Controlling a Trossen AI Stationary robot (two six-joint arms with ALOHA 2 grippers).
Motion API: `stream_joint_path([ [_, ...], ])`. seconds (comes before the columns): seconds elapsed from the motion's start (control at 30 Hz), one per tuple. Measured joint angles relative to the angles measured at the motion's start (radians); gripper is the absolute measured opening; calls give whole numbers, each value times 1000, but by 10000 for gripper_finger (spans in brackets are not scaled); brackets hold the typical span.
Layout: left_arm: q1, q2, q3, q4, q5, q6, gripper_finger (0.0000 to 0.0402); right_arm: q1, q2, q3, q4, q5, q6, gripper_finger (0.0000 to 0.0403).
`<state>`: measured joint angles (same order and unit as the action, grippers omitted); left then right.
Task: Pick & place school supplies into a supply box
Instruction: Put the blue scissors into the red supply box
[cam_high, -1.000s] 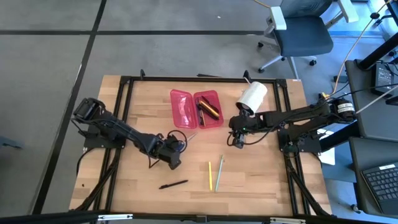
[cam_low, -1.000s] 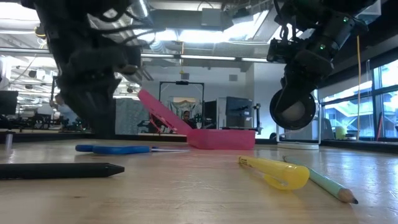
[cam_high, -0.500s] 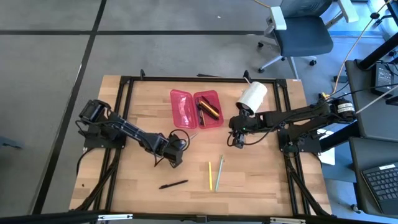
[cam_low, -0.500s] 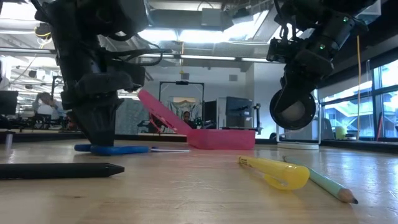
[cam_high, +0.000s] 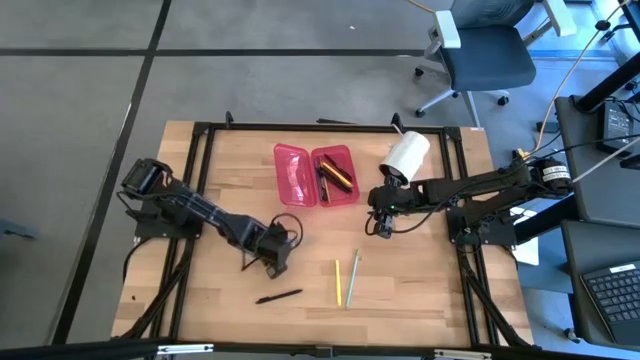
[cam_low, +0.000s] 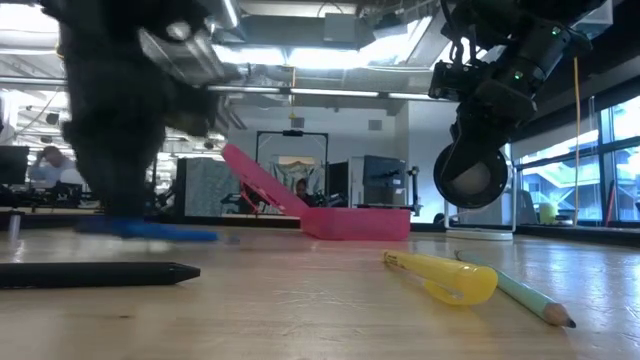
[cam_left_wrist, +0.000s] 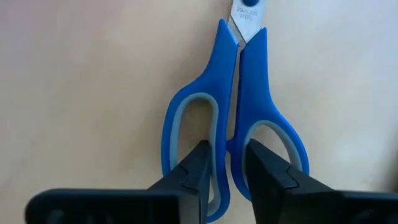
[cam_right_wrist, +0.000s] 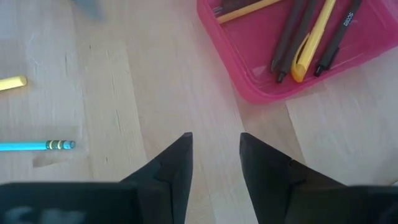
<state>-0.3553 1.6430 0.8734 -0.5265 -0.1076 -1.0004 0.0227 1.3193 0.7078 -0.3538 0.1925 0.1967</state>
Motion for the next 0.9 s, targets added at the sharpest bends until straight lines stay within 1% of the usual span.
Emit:
stream_joint_path([
  [0.07,-11,-40,0,17,-5,26,70,0,-4,0,-1,0,-1,137],
  [0.17,-19,-84,1,58,-51,73,71,0,-23,0,8,0,-6,137],
  [0.27,-28,-119,2,139,-106,135,70,0,-59,0,68,-9,9,137],
  [0.37,-24,-125,3,230,-193,234,70,0,-96,0,152,-25,38,137],
  [0.43,-25,-126,3,293,-230,320,70,1,-128,0,191,-66,33,137],
  [0.5,-25,-126,3,339,-268,397,70,4,-171,0,208,-81,18,137],
  [0.57,-23,-126,3,367,-315,477,70,11,-224,0,206,-50,-2,137],
  [0.63,-22,-127,3,392,-359,560,70,18,-279,0,183,35,-19,137],
  [0.7,-24,-127,3,404,-438,622,70,27,-327,0,145,112,-20,137],
  [0.73,-24,-127,3,406,-492,649,70,31,-347,0,123,132,-20,137],
  [0.83,-22,-128,3,440,-700,744,70,49,-391,-31,128,137,-21,137],
  [0.9,-20,-128,3,487,-831,825,70,61,-397,-66,190,137,-25,137],
])
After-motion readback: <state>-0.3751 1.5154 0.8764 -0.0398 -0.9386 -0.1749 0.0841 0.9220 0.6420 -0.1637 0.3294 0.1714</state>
